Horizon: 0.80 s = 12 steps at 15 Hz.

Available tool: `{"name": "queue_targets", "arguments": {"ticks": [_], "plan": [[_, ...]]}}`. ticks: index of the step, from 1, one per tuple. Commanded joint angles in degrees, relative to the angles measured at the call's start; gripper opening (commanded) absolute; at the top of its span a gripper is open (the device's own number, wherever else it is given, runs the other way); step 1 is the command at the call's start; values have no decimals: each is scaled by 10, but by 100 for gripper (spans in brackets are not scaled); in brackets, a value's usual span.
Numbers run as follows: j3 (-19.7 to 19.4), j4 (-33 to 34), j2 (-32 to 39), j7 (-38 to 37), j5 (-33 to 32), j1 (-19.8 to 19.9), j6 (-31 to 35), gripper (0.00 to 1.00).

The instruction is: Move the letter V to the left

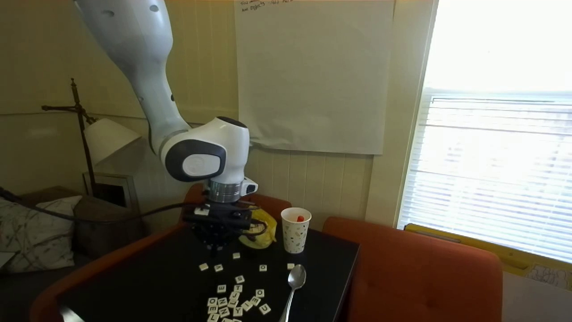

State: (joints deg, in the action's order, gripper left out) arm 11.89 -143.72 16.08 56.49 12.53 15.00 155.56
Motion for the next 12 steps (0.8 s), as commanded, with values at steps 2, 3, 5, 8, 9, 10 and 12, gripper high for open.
{"name": "queue_targets", "arguments": {"ticks": [2,3,5,8,9,10,12], "plan": [[-78,-15,-16,-24,-127,-54,26,0],[-96,-16,-17,-30,-170,-67,23,0],[-115,-17,-17,-24,-237,-84,25,0],[-118,-21,-16,-7,-291,-94,48,0],[-113,-23,-15,-1,-297,-93,60,0],[-107,-25,-13,7,-298,-91,71,0],[-90,-32,-10,31,-282,-82,91,0]]}}
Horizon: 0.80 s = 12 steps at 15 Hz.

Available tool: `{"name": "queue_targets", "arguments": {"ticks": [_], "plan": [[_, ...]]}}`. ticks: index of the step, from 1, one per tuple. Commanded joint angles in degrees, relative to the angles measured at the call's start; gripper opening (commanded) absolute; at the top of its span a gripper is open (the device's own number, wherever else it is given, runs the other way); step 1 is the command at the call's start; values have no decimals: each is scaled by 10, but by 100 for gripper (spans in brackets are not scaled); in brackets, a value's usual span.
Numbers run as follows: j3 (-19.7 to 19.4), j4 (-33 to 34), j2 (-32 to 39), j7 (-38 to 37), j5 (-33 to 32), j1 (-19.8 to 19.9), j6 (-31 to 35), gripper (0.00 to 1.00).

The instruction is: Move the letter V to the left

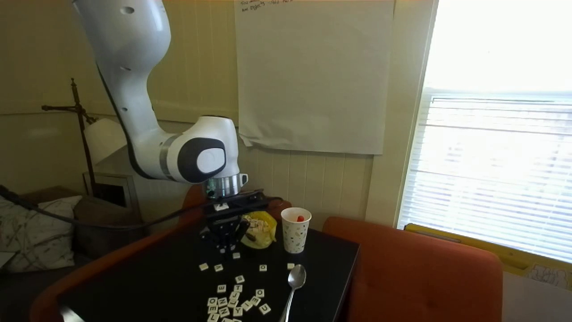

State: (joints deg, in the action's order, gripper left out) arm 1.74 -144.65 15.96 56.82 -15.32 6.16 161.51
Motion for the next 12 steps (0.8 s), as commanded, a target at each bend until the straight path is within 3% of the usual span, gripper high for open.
{"name": "queue_targets", "arguments": {"ticks": [1,5,6,8,12], "plan": [[16,-25,-6,33,2,9,40,0],[33,-35,-6,44,21,20,50,2],[38,-37,-6,47,26,24,50,27],[42,-38,-8,47,29,27,44,31],[39,-39,-7,40,28,31,49,58]]}}
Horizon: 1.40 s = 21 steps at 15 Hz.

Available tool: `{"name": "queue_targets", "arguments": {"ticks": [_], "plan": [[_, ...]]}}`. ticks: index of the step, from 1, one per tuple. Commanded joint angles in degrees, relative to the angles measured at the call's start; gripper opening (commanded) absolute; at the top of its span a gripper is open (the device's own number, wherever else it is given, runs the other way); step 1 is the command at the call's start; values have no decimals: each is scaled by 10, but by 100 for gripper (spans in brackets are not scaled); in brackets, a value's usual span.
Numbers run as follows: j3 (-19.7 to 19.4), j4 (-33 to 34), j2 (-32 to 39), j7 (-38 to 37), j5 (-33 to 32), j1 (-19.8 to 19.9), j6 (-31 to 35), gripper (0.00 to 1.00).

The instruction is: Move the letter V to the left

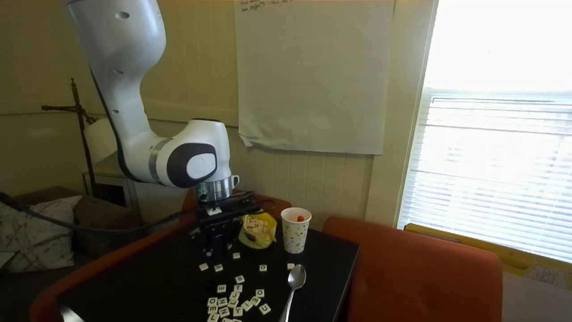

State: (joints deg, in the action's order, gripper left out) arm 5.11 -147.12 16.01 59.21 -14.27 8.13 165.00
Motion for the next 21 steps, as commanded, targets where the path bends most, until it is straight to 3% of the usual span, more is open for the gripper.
{"name": "queue_targets", "arguments": {"ticks": [1,5,6,12,14,16,18,21], "plan": [[4,-14,-6,16,18,13,16,66],[9,-12,6,21,24,22,26,95],[12,-11,10,23,27,26,29,98],[28,-4,33,30,37,42,42,100],[32,-3,40,29,36,48,51,85],[38,-2,47,29,35,56,63,77],[40,0,51,27,29,60,68,58],[39,-1,54,24,23,63,73,59]]}}
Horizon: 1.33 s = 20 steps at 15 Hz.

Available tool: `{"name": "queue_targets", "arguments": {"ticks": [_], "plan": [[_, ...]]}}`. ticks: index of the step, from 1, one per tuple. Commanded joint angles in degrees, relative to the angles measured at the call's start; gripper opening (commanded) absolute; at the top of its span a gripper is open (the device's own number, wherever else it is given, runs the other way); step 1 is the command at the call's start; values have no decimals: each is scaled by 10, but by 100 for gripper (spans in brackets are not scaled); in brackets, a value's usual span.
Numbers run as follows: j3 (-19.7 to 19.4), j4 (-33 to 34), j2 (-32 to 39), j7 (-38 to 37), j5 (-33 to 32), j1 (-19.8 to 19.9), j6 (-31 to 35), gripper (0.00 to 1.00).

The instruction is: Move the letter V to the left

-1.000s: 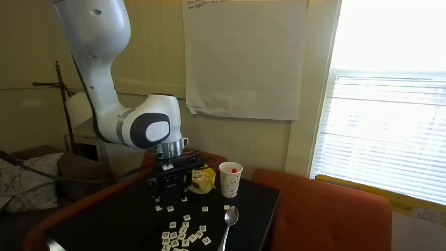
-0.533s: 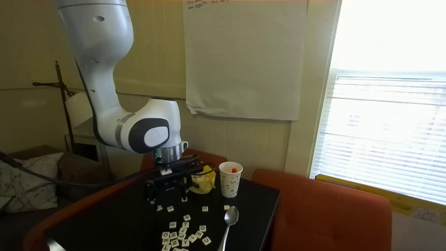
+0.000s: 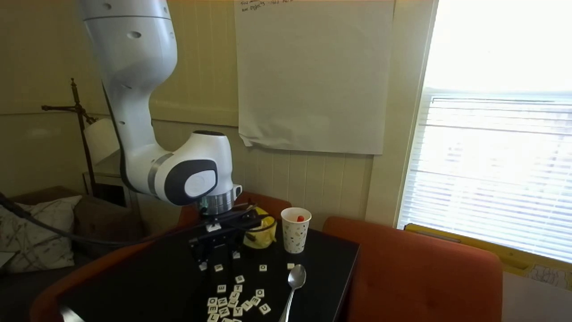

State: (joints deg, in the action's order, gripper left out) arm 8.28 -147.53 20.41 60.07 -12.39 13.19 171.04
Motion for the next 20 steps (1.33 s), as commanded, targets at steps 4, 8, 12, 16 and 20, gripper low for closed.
{"name": "queue_targets", "arguments": {"ticks": [4,8,12,16,20], "plan": [[1,0,5,13,-2,8,9,53],[-3,0,0,13,-7,4,3,26],[-7,0,-4,13,-9,0,0,4],[-2,0,-13,-1,8,0,-29,7],[107,15,-19,36,180,89,-116,6]]}}
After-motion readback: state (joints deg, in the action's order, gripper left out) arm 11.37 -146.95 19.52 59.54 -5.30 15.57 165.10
